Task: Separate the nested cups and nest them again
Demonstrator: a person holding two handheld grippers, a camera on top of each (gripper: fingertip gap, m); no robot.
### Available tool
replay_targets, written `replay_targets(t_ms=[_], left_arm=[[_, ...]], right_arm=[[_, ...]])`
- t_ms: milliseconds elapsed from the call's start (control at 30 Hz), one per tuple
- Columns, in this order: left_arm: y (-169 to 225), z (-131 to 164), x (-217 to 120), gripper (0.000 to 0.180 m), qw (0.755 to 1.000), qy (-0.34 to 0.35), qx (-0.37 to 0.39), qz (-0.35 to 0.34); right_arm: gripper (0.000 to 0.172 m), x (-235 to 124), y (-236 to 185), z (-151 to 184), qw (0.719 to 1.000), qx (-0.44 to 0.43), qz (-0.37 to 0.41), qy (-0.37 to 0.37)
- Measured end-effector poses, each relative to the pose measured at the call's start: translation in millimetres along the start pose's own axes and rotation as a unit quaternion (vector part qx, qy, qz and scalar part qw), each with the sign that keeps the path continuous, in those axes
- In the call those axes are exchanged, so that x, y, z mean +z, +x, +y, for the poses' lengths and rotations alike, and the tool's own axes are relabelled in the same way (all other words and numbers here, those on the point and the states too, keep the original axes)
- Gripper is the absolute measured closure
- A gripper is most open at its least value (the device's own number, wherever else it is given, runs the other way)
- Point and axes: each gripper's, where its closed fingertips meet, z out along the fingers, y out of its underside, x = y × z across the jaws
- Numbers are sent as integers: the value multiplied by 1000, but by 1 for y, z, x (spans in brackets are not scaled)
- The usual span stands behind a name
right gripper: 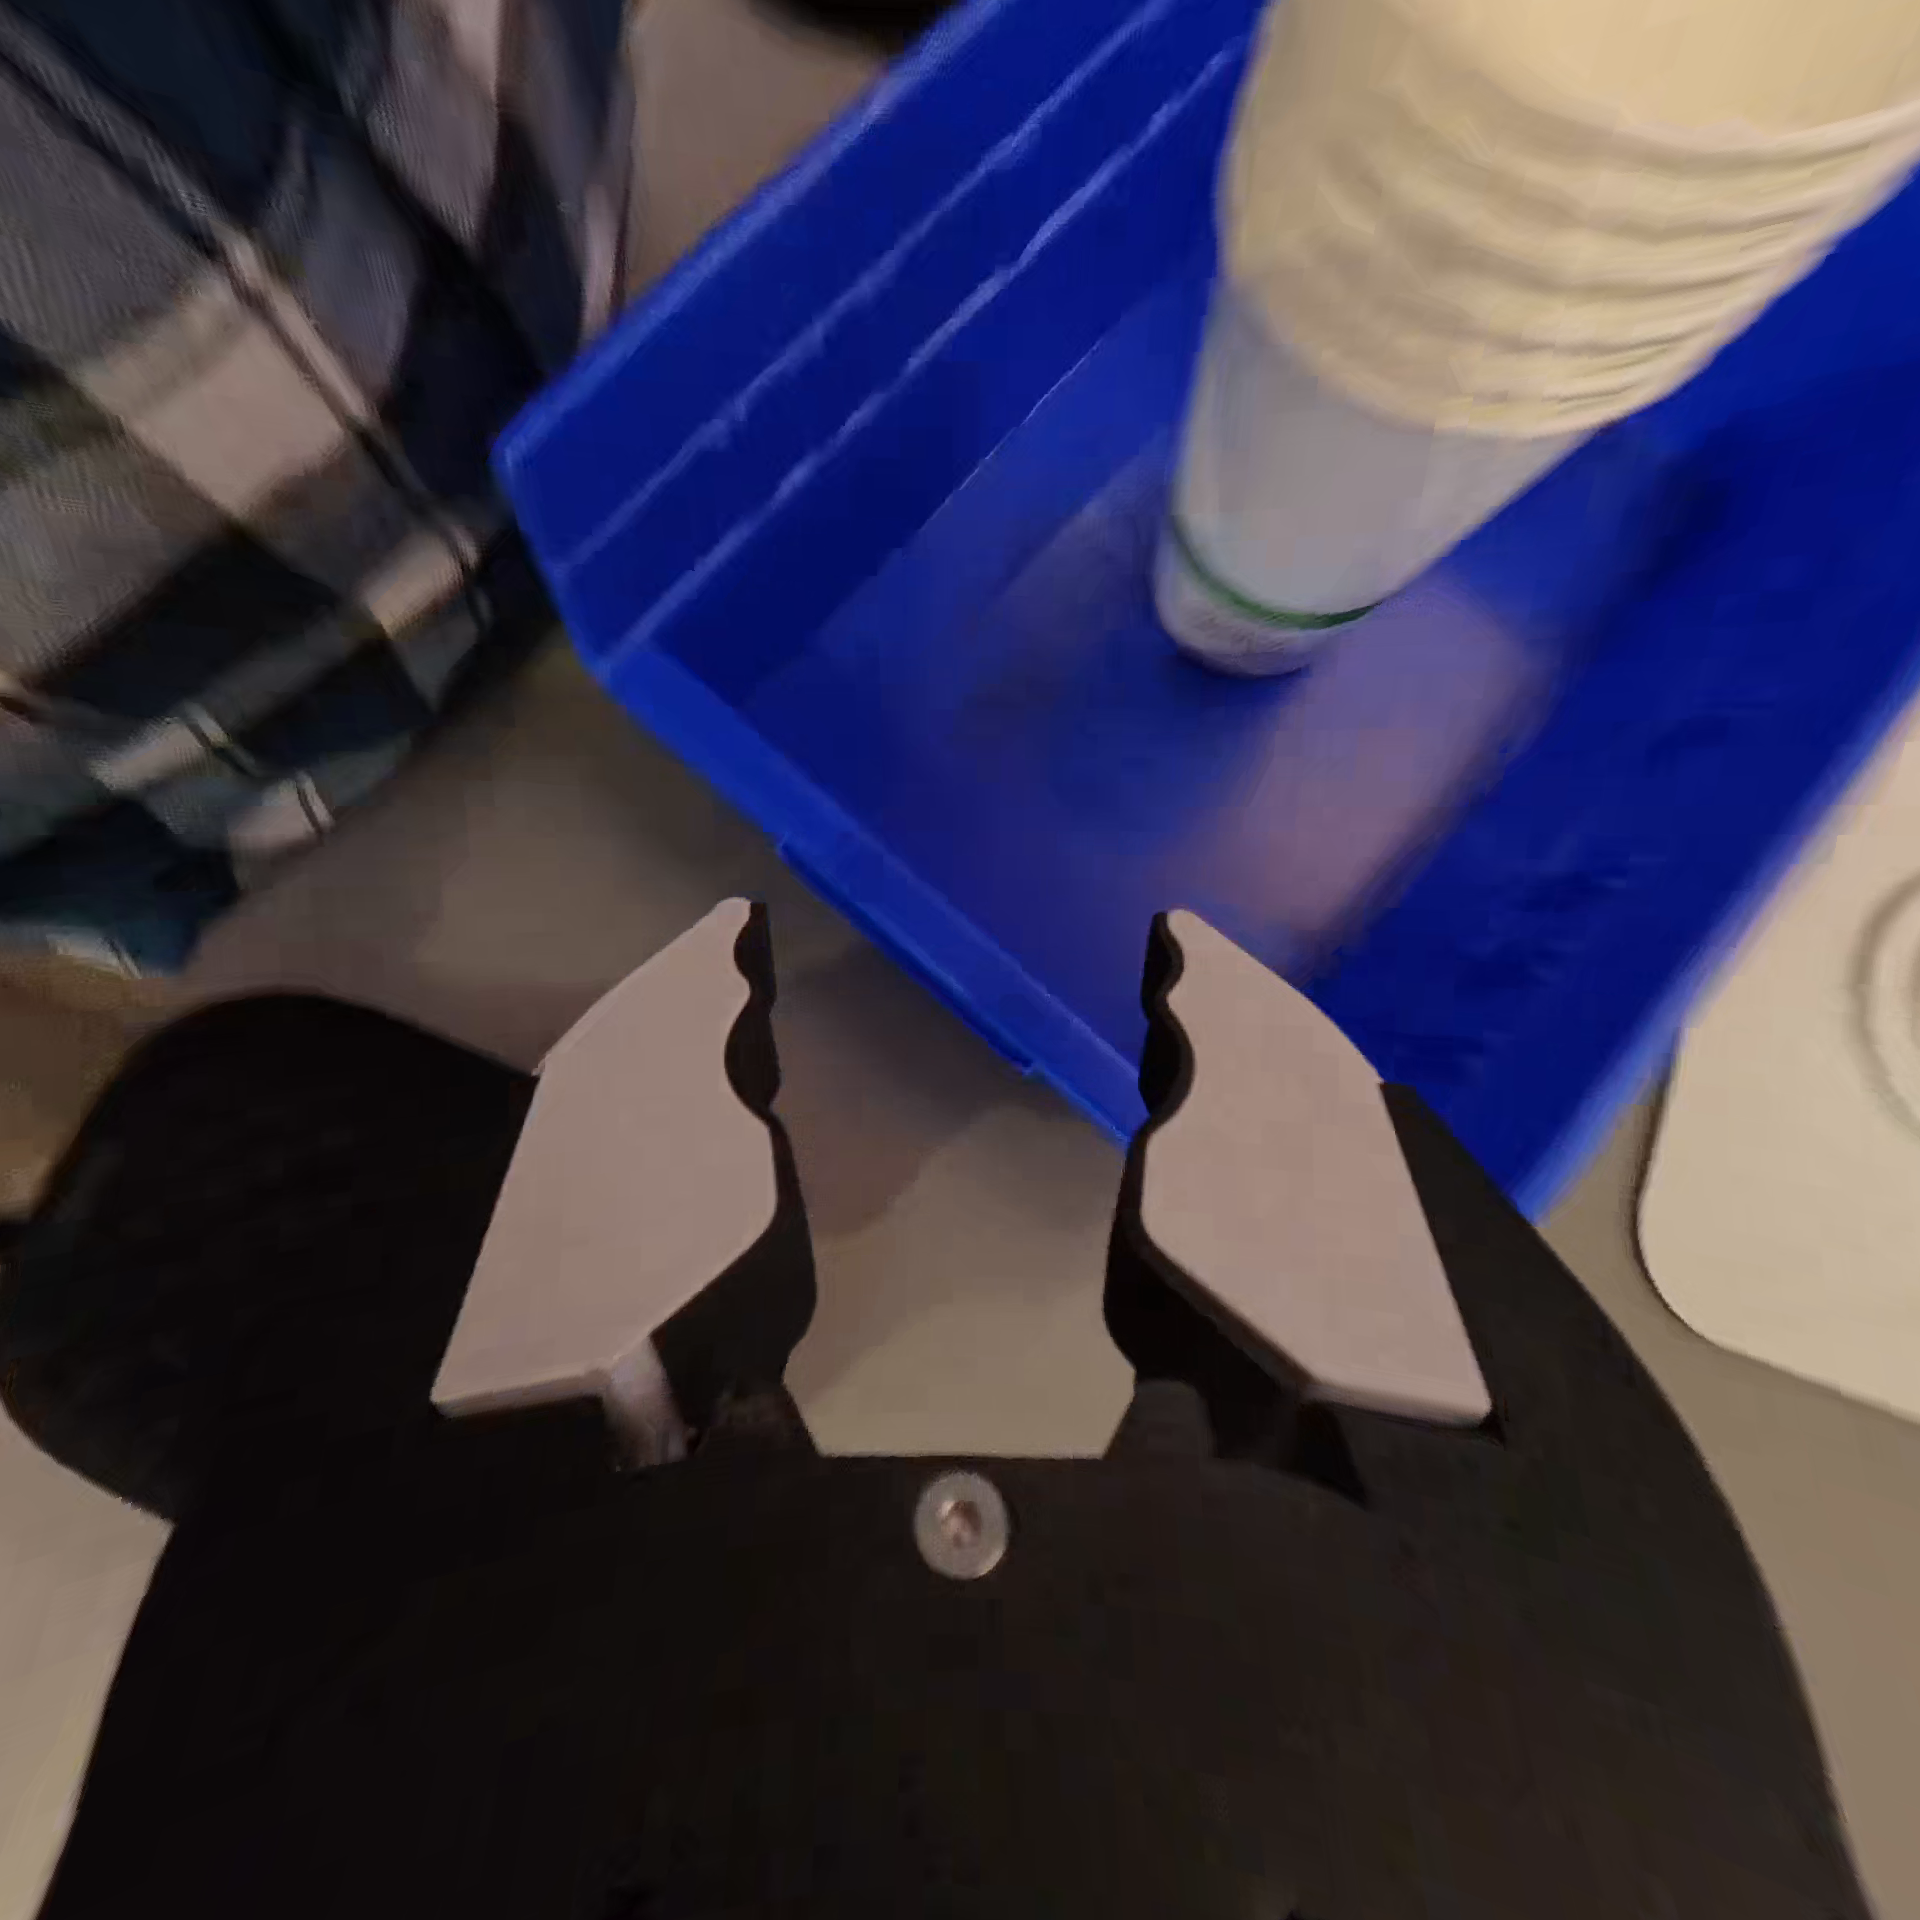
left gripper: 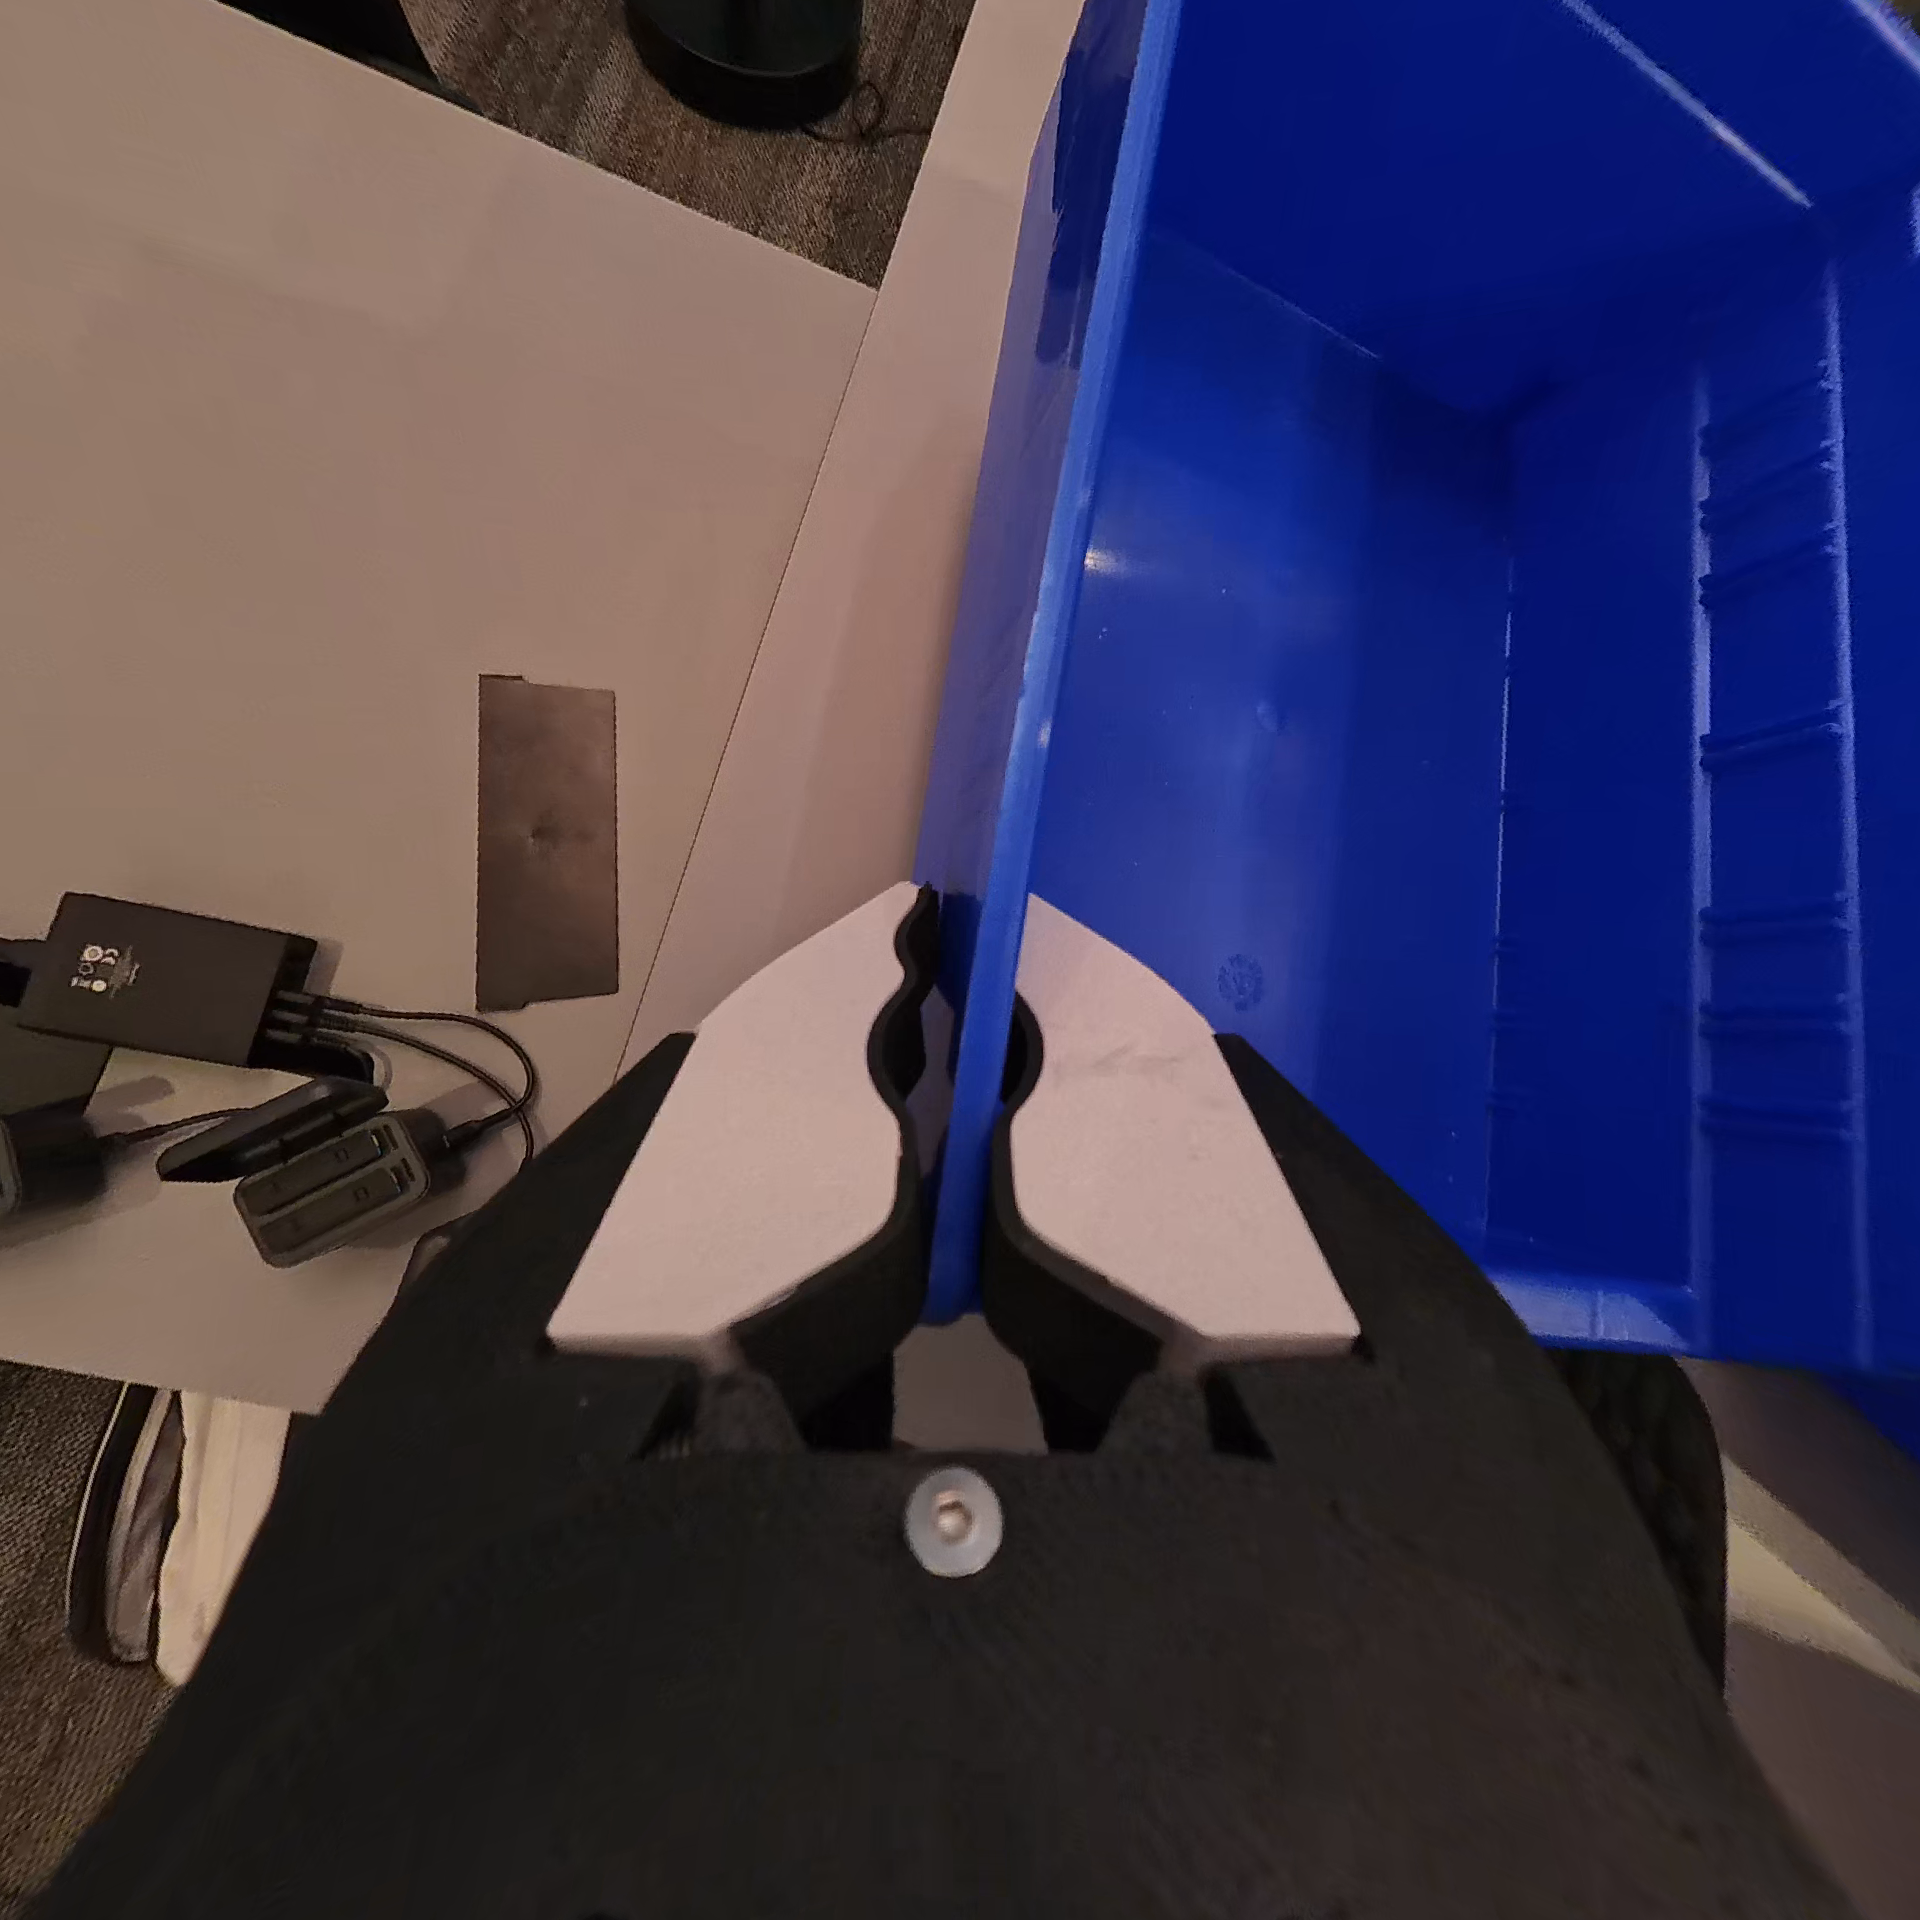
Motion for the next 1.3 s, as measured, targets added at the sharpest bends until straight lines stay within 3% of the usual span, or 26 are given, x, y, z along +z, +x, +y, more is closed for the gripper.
replay_targets(t_ms=[200, 567, 633, 1000, 1300], left_arm=[[7, -4, -1, 173, 1000, 5, 5, 4], [-10, 3, -13, 173, 1000, 13, -14, -6], [-13, 3, -14, 173, 1000, 13, -15, -9], [-24, 2, -26, 173, 999, 29, -23, -15], [-53, 9, -63, 174, 996, 69, -59, -24]], right_arm=[[104, 46, -5, 22, 992, -98, -29, -72], [133, 62, -9, 15, 979, -167, -74, -88], [141, 67, -8, 10, 978, -172, -82, -89], [144, 85, 24, -11, 975, -181, -90, -95], [145, 109, 67, -39, 976, -175, -86, -96]])
